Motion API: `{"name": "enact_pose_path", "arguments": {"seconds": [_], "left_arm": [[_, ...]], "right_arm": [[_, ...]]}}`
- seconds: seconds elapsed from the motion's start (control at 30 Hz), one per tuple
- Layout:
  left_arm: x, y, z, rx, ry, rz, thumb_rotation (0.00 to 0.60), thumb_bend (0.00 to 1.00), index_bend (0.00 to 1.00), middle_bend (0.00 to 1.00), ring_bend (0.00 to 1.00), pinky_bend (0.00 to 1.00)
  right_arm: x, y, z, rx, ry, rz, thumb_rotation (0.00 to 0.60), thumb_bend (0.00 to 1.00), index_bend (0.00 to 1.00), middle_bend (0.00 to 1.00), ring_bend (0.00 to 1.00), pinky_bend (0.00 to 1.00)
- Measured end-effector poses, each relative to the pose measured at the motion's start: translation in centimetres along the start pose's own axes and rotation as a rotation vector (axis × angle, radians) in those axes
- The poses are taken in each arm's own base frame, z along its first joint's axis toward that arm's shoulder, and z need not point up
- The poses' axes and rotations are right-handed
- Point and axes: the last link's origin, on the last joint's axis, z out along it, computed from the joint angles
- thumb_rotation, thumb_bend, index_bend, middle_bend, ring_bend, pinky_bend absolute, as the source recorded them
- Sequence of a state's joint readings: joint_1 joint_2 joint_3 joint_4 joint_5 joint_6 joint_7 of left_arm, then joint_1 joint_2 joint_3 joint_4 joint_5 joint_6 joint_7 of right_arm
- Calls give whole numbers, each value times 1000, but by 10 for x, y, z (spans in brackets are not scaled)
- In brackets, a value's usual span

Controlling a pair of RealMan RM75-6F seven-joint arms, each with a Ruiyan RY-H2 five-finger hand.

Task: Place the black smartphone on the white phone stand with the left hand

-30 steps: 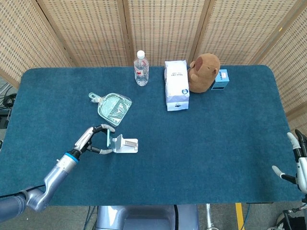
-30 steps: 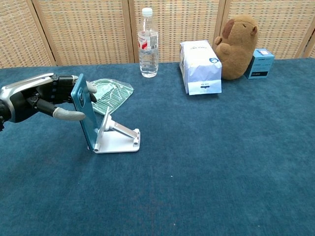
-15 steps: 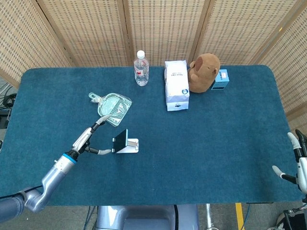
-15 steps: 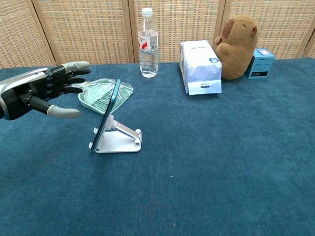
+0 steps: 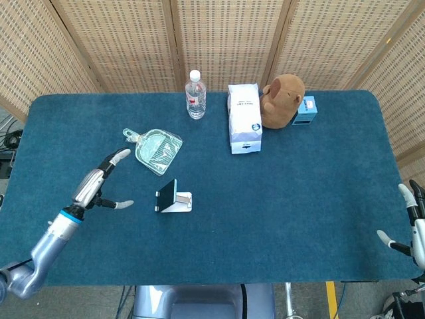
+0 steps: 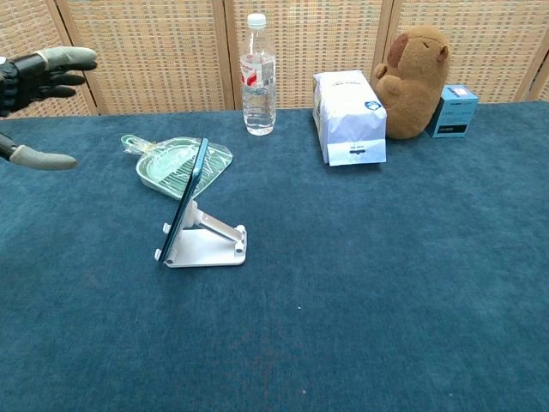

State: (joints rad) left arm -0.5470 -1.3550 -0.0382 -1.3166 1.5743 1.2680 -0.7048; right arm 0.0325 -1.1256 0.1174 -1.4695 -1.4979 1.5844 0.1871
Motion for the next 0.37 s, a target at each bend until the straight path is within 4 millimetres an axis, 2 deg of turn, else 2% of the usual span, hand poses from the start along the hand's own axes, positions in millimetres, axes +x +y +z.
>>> {"name": "enact_pose_path", "arguments": {"seconds": [0.13,0.27,0.37], "left_arm": [[29,-5,-21,49,57,198,600,0,0,0,0,0],[60,-11,-56,142,154,350,600,0,0,0,0,0],[74,-14,-80,206,221,392,600,0,0,0,0,0]], "right_arm": [[1,0,-1,3,5,2,600,92,0,0,0,0],[2,-1,-2,5,7,2,600,91,0,0,0,0],[2,-2,-2,10,9,4,600,91,0,0,0,0]]}}
